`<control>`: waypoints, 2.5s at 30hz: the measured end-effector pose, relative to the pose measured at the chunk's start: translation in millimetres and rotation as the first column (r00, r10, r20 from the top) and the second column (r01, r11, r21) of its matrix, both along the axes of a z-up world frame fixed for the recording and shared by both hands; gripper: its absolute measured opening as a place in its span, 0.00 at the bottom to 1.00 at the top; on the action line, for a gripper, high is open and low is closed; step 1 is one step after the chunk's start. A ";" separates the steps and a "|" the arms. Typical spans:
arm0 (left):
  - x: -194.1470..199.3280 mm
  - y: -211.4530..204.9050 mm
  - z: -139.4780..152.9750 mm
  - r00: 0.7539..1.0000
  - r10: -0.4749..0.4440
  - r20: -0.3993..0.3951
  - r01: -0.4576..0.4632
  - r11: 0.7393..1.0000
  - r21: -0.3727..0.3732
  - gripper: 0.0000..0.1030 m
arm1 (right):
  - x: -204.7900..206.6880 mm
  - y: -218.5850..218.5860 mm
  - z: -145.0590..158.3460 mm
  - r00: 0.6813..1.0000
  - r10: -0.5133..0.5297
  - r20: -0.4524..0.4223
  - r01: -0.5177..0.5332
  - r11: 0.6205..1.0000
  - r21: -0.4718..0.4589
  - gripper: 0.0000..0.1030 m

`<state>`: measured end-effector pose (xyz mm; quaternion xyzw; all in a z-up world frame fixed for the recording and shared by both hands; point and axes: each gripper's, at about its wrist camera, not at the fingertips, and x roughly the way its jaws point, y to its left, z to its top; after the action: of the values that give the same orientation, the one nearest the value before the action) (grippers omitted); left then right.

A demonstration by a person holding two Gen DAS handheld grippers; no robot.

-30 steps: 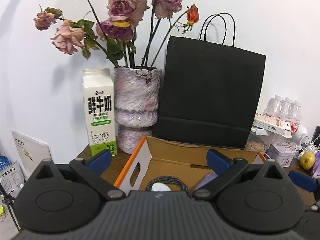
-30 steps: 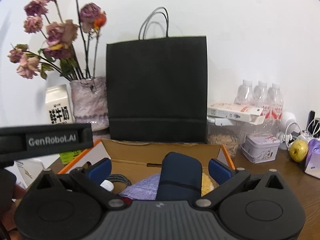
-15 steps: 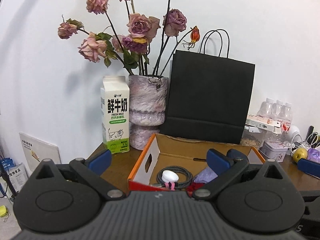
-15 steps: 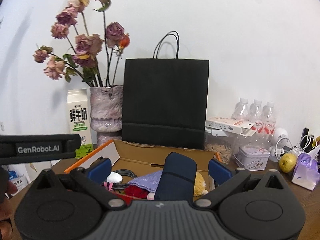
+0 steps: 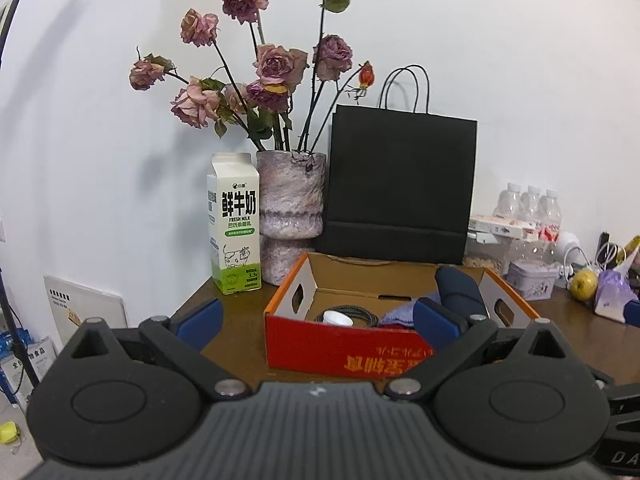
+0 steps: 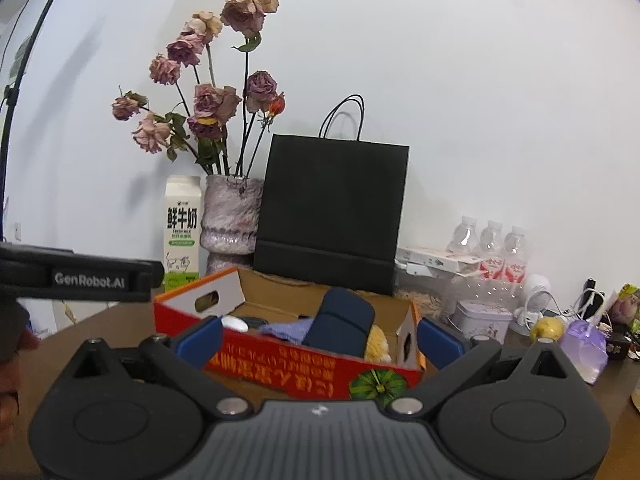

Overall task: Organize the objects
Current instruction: 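Withdraw both open tools from the box back over the table, then grasp the clear plastic bag with the left tool while the right tool grasps the lilac slippers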

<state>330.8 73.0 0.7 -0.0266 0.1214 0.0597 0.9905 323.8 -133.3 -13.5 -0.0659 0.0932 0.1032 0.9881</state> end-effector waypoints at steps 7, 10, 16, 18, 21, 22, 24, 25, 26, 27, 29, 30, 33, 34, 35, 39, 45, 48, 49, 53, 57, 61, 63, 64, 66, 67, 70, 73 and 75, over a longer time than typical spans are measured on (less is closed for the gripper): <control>-22.8 -3.7 -8.2 1.000 -0.007 -0.003 0.007 1.000 -0.018 1.00 | -28.2 -30.4 -19.1 0.999 -0.034 -0.027 0.034 0.999 -0.010 1.00; -32.5 -5.5 -14.0 1.000 -0.015 -0.019 0.015 1.000 -0.023 1.00 | -42.1 -45.5 -26.1 0.998 -0.051 -0.031 0.051 0.999 -0.017 1.00; -54.6 -10.0 -26.8 0.999 -0.022 -0.033 0.021 1.000 -0.021 1.00 | -69.0 -75.4 -36.2 0.997 -0.062 -0.039 0.062 0.998 -0.006 1.00; -63.2 -10.1 -31.5 0.999 -0.020 -0.029 0.019 1.000 -0.023 1.00 | -76.6 -82.8 -40.5 0.997 -0.064 -0.045 0.063 0.998 -0.012 1.00; -75.1 -10.0 -37.0 1.000 -0.003 -0.023 0.002 1.000 -0.022 1.00 | -84.5 -94.0 -45.2 0.996 -0.066 -0.067 0.065 0.998 -0.011 1.00; -77.5 -9.9 -37.9 1.000 0.006 -0.021 -0.006 1.000 -0.018 1.00 | -86.2 -96.9 -46.3 0.995 -0.068 -0.071 0.067 0.998 -0.013 1.00; -82.6 -10.1 -39.8 0.999 0.032 -0.012 -0.032 0.999 -0.007 1.00 | -90.8 -101.7 -47.6 0.995 -0.070 -0.076 0.069 0.997 -0.020 1.00; -84.8 -10.8 -40.7 0.999 0.039 -0.011 -0.039 0.999 -0.001 1.00 | -93.4 -105.0 -47.9 0.995 -0.064 -0.079 0.063 0.998 -0.020 1.00; -86.8 -11.1 -42.0 0.999 0.037 -0.014 -0.037 0.999 0.002 1.00 | -95.1 -107.5 -48.1 0.995 -0.060 -0.084 0.059 0.998 -0.023 1.00; -88.8 -11.1 -42.9 0.999 0.034 -0.015 -0.034 0.999 0.000 1.00 | -96.8 -110.1 -49.0 0.994 -0.060 -0.091 0.058 0.998 -0.029 1.00; -91.8 -12.8 -43.5 0.999 0.031 -0.020 -0.031 1.000 0.006 1.00 | -99.0 -115.3 -52.2 0.992 -0.057 -0.116 0.052 0.998 -0.038 1.00; -94.0 -14.2 -43.4 0.999 0.029 -0.017 -0.028 1.000 0.011 1.00 | -98.7 -117.8 -53.0 0.989 -0.052 -0.136 0.048 0.998 -0.034 1.00; -98.1 -17.6 -44.6 1.000 0.017 -0.020 -0.017 1.000 0.025 1.00 | -96.8 -125.6 -54.3 0.984 -0.039 -0.172 0.038 0.999 -0.011 1.00; -99.5 -18.8 -45.4 1.000 0.012 -0.023 -0.011 1.000 0.028 1.00 | -93.6 -127.3 -55.1 0.981 -0.034 -0.193 0.034 0.999 -0.002 1.00; -100.7 -19.8 -46.4 1.000 0.006 -0.027 -0.005 0.999 0.032 1.00 | -90.1 -128.8 -56.4 0.976 -0.024 -0.215 0.026 1.000 0.007 1.00; -102.8 -22.3 -49.2 0.999 -0.008 -0.037 0.009 0.999 0.039 1.00 | -70.0 -126.2 -61.6 0.958 -0.012 -0.288 0.014 1.000 0.008 1.00; -104.9 -19.0 -49.8 1.000 0.001 -0.031 0.000 1.000 0.025 1.00 | -34.0 -114.9 -68.4 0.931 -0.040 -0.363 0.042 0.999 -0.004 1.00; -105.1 -17.5 -50.1 1.000 0.001 -0.031 0.000 1.000 0.021 1.00 | -21.9 -113.7 -70.6 0.920 -0.073 -0.385 0.077 0.997 -0.004 0.97; -105.3 -17.1 -49.7 1.000 0.001 -0.031 0.000 1.000 0.020 1.00 | -20.3 -113.7 -71.3 0.918 -0.081 -0.389 0.085 0.996 -0.006 0.92; -104.8 -17.2 -49.8 1.000 0.002 -0.032 -0.002 1.000 0.022 1.00 | -22.3 -112.4 -70.9 0.922 -0.088 -0.376 0.088 0.996 -0.018 0.54; -105.0 -16.0 -49.8 1.000 0.009 -0.029 -0.008 1.000 0.019 1.00 | -31.4 -112.1 -66.3 0.945 -0.076 -0.318 0.073 0.997 -0.019 0.41; -105.0 -15.6 -50.7 0.999 0.016 -0.034 -0.015 1.000 0.017 1.00 | -53.2 -111.8 -59.5 0.979 -0.086 -0.183 0.085 0.996 -0.013 0.35; -104.9 -15.4 -50.9 0.999 0.019 -0.036 -0.019 1.000 0.018 1.00 | -63.9 -111.7 -55.9 0.990 -0.088 -0.113 0.088 0.996 -0.007 0.34; -104.8 -15.5 -51.2 0.999 0.022 -0.037 -0.021 1.000 0.019 1.00 | -68.6 -111.3 -55.0 0.993 -0.084 -0.084 0.084 0.996 -0.006 0.33; -104.1 -14.9 -51.5 0.999 0.025 -0.042 -0.024 0.999 0.020 1.00 | -72.1 -110.1 -52.2 0.996 -0.076 -0.055 0.076 0.997 -0.012 0.28; -103.8 -15.1 -52.0 0.999 0.027 -0.045 -0.026 0.999 0.021 1.00 | -72.9 -109.7 -51.6 0.996 -0.072 -0.050 0.071 0.997 -0.015 0.28; -102.3 -15.7 -53.2 0.998 0.033 -0.054 -0.032 0.999 0.026 1.00 | -73.8 -109.8 -49.6 0.997 -0.066 -0.044 0.066 0.998 -0.011 0.28; -99.2 -16.3 -53.9 0.997 0.039 -0.068 -0.037 0.999 0.029 1.00 | -75.2 -110.9 -49.9 0.997 -0.060 -0.038 0.060 0.998 -0.008 0.27; -97.3 -17.6 -53.5 0.996 0.032 -0.082 -0.030 0.999 0.026 1.00 | -75.9 -111.5 -50.1 0.998 -0.055 -0.035 0.055 0.998 -0.007 0.27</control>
<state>233.4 55.4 -52.8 -0.0138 0.1612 0.0776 0.9838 247.9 -244.8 -63.6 -0.0643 0.1127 0.0769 0.9886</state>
